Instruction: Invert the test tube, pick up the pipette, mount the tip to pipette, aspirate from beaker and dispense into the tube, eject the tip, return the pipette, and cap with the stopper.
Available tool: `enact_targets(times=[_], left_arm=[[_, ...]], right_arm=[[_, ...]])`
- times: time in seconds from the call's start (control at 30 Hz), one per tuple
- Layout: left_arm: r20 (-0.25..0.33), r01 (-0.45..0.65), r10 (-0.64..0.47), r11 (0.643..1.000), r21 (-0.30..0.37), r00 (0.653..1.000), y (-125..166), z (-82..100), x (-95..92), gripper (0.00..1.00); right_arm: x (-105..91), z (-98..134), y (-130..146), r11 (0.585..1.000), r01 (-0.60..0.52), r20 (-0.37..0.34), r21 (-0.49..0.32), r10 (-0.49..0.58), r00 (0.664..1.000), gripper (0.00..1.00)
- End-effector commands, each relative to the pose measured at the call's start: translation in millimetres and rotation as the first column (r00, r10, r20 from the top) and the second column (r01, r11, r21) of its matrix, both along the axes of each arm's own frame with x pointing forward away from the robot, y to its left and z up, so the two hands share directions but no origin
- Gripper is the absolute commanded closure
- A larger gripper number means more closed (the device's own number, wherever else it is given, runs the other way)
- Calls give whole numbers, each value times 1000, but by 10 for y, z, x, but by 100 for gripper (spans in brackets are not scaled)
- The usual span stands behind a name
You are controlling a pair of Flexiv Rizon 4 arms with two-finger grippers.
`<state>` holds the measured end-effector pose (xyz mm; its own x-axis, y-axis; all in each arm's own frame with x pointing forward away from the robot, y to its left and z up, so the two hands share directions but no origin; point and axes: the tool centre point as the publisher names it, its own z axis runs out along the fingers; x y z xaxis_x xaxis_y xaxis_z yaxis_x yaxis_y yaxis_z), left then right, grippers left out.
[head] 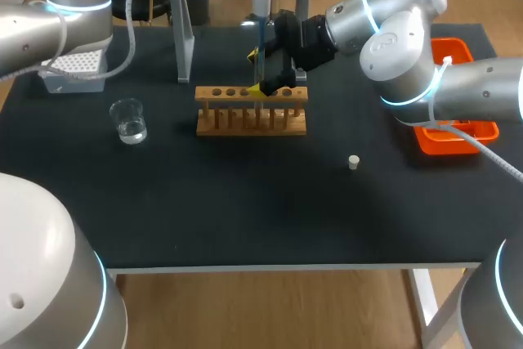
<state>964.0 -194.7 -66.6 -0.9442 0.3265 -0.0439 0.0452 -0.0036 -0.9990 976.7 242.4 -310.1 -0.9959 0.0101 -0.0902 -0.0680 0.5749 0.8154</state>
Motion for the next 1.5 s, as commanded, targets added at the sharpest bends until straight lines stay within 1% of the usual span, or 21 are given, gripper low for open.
enact_targets(times=[0.03, 0.3, 1.2, 1.5], left_arm=[[-3, 8, -8, 1000, -4, 1000, 5, -41, 34, 100], [-10, 10, -10, 1000, -4, 1000, -3, -68, 38, 100], [-5, 12, -12, 1000, -7, 1000, -11, -61, 27, 100], [-5, 12, -12, 1000, -7, 1000, -11, -61, 27, 100]], right_arm=[[-1, 11, -6, 1000, 0, -1, -4, 0, 1000, 0], [-1, 11, -6, 1000, 0, -1, -4, 0, 1000, 0], [-1, 11, -6, 1000, 0, -1, -4, 0, 1000, 0], [-55, 173, -284, 999, 10, 14, 38, -11, 1000, 0]])
